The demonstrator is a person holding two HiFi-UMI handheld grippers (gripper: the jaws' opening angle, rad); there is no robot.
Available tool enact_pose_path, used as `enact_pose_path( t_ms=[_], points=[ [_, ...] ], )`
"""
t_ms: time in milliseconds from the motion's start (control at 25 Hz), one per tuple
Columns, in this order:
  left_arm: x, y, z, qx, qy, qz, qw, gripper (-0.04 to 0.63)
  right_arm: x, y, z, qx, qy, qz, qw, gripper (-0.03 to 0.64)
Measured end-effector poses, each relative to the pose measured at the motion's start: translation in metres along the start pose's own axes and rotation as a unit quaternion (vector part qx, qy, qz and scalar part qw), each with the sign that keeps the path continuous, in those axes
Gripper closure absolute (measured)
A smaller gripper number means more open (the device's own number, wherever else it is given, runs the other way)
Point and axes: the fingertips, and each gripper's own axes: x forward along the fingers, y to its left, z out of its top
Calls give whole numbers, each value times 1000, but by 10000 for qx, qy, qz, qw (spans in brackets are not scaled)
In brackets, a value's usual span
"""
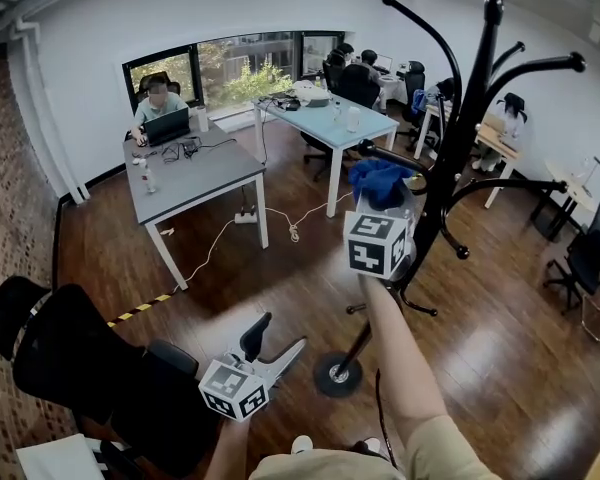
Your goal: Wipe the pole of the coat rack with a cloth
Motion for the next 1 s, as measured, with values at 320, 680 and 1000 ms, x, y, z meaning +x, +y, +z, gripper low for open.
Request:
enact_pose_path(
  t_ms=[320,680,1000],
  points=[
    [-7,6,4,13,-35,192,9998,261,-19,62,30,55,-798,1484,9857,477],
    [14,-2,1,-32,-78,268,9996,262,-148,4,-89,220,-742,1698,9824,477],
    [58,-41,2,-47,-6,-21,10000,262,-97,-82,-80,-323,-622,1497,9862,477]
  ],
)
